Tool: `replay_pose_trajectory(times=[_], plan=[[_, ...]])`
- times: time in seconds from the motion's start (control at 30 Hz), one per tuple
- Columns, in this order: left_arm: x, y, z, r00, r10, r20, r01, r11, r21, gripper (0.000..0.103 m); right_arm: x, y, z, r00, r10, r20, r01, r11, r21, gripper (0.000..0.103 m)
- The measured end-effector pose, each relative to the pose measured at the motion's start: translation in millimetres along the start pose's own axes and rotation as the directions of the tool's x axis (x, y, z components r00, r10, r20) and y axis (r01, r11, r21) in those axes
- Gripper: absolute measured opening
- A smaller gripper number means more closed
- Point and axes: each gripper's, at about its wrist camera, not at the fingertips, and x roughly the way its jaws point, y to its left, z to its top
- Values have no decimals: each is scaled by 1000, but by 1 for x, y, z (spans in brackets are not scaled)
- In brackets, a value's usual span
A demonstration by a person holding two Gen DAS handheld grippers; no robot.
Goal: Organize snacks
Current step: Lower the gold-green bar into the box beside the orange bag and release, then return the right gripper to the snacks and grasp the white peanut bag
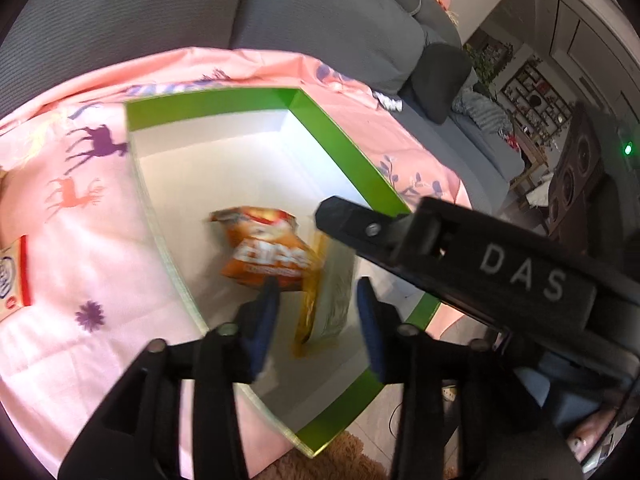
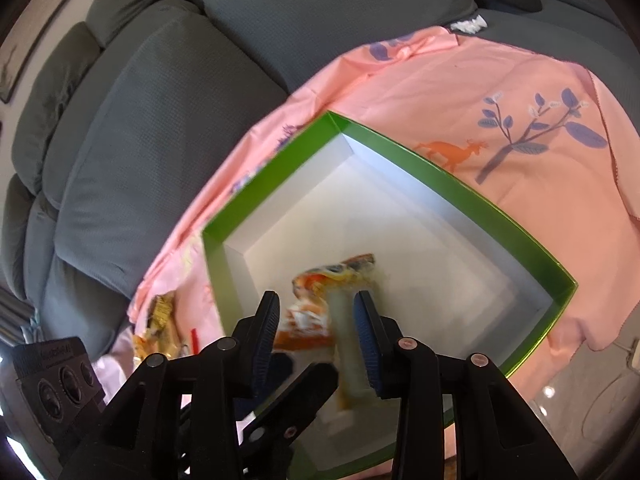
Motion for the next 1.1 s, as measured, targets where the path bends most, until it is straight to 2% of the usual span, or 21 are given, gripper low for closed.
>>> replay_pose_trajectory(times=[0.07, 0.1, 0.17, 0.23, 0.33, 0.4, 0.5, 0.6, 0.63, 0.7, 0.73, 0.8, 0.83, 0.9, 0.93, 0.97, 1.03, 1.1], plan=[[-17, 5, 0, 1000, 0, 31, 0, 1000, -7, 55, -4, 6, -1, 1000, -4, 22, 5, 1000, -15, 48], [-26, 8, 0, 999, 4, 48, -3, 1000, -11, 63, -7, 9, -2, 999, -7, 32, 8, 1000, -23, 52], [-49, 16, -2, 995, 17, 95, -15, 1000, -18, 70, -12, 17, -3, 998, -6, 60, 9, 999, -39, 64], [-71, 26, -6, 990, 45, 134, -42, 999, -25, 80, -17, 28, -6, 996, 12, 87, -6, 998, -66, 72], [-99, 41, -11, 976, 117, 181, -109, 993, -54, 84, -22, 44, -10, 993, 54, 101, -43, 993, -107, 79], [-120, 59, -18, 961, 184, 208, -168, 981, -95, 86, -23, 62, -15, 991, 91, 102, -76, 986, -145, 81], [-147, 90, -29, 934, 284, 218, -252, 954, -163, 88, -18, 89, -25, 992, 95, 87, -75, 974, -213, 82], [-170, 128, -40, 901, 384, 204, -335, 912, -238, 88, -12, 116, -38, 993, 107, 59, -86, 955, -283, 82], [-178, 144, -46, 884, 424, 197, -367, 890, -270, 88, -9, 127, -43, 992, 116, 42, -98, 947, -307, 82], [-192, 172, -59, 846, 503, 178, -427, 838, -340, 88, 1, 150, -55, 989, 146, -6, -139, 926, -350, 82], [-198, 189, -67, 821, 547, 162, -457, 800, -388, 88, 10, 168, -64, 985, 166, -49, -172, 909, -379, 82], [-204, 216, -79, 792, 600, 114, -498, 742, -449, 88, 24, 193, -78, 976, 186, -111, -216, 882, -419, 82], [-206, 231, -86, 786, 612, 86, -508, 718, -475, 88, 36, 213, -90, 968, 195, -161, -247, 855, -456, 82], [-209, 255, -95, 784, 619, 38, -512, 680, -525, 88, 53, 240, -107, 956, 186, -228, -279, 815, -508, 82], [-210, 267, -99, 788, 616, 26, -505, 669, -545, 88, 67, 261, -118, 947, 165, -275, -295, 780, -551, 82], [-211, 278, -103, 798, 602, 17, -487, 662, -570, 88, 73, 271, -124, 943, 155, -295, -305, 761, -573, 82], [-213, 300, -112, 831, 557, 2, -433, 648, -627, 88, 94, 305, -140, 932, 133, -337, -327, 709, -625, 82], [-216, 312, -117, 849, 528, 3, -399, 646, -651, 88, 109, 327, -149, 924, 116, -365, -343, 674, -655, 78]])
